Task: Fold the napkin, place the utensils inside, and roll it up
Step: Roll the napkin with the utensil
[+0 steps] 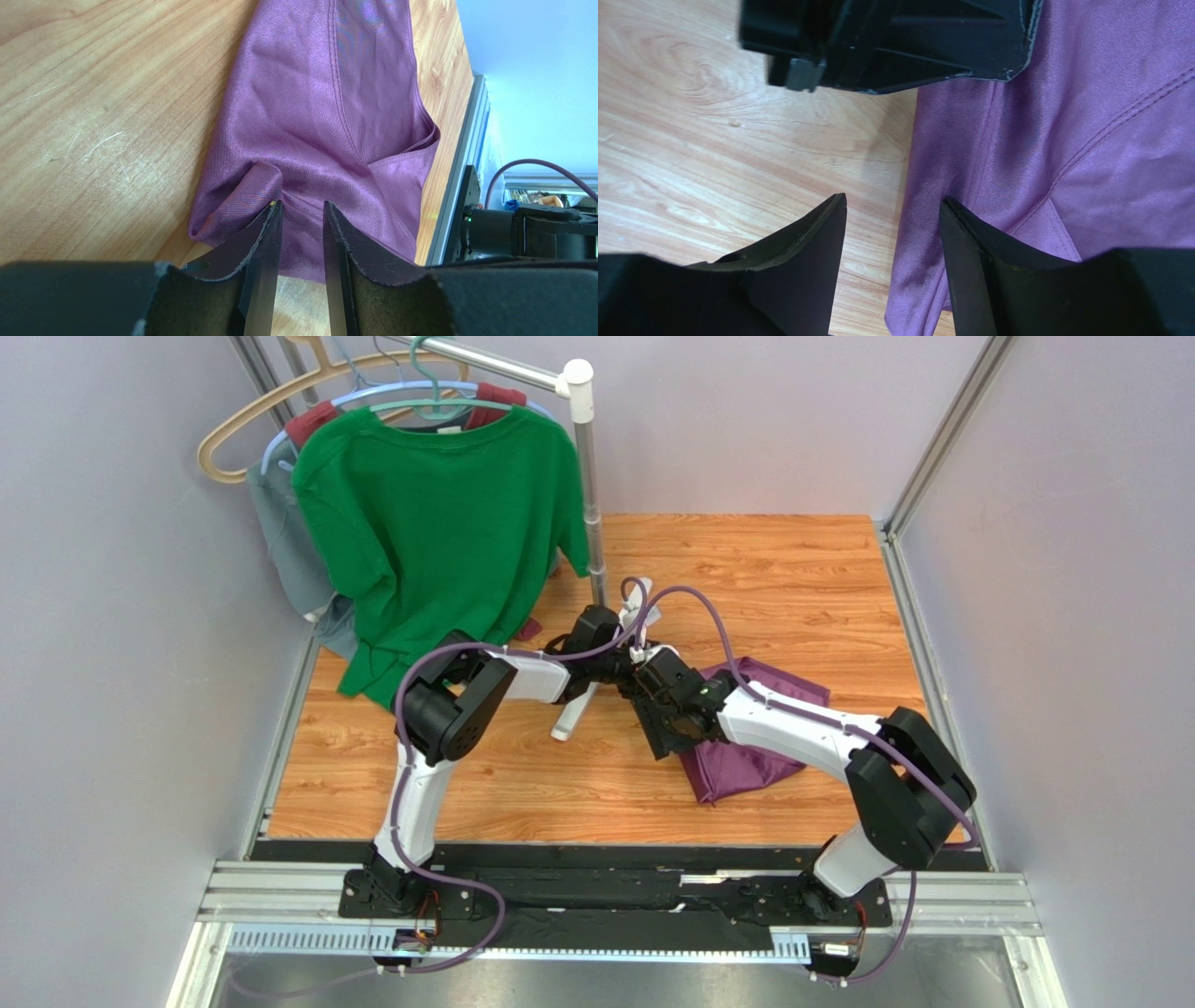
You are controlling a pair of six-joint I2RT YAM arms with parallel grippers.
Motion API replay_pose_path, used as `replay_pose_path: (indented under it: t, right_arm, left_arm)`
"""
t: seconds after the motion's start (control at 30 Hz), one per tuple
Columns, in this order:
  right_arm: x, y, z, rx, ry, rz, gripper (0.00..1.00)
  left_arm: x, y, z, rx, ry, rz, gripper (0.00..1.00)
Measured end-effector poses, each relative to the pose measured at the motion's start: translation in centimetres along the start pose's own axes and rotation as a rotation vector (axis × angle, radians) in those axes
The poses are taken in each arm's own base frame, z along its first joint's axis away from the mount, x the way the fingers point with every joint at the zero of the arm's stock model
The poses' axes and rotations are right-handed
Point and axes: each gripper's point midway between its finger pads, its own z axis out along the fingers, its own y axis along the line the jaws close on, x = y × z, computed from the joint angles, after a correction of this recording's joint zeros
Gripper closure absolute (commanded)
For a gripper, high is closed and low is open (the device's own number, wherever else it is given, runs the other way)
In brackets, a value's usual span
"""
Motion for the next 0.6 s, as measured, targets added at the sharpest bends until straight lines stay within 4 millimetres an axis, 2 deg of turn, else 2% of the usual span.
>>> replay_pose_path:
  t: [0.37, 0.6]
  right_arm:
    - [-0.4, -1.0, 0.7, 0.061, -0.016, -0.023, 0.44]
    - [0.2, -1.3, 2.1, 0.09, 0.01, -0.039, 0.44]
  left_arm:
    - [0.0, 0.0, 0.0, -0.003, 0.005, -0.004, 0.63]
    - [0.0, -0.1, 0.0, 0.001, 0.008, -0.005, 0.63]
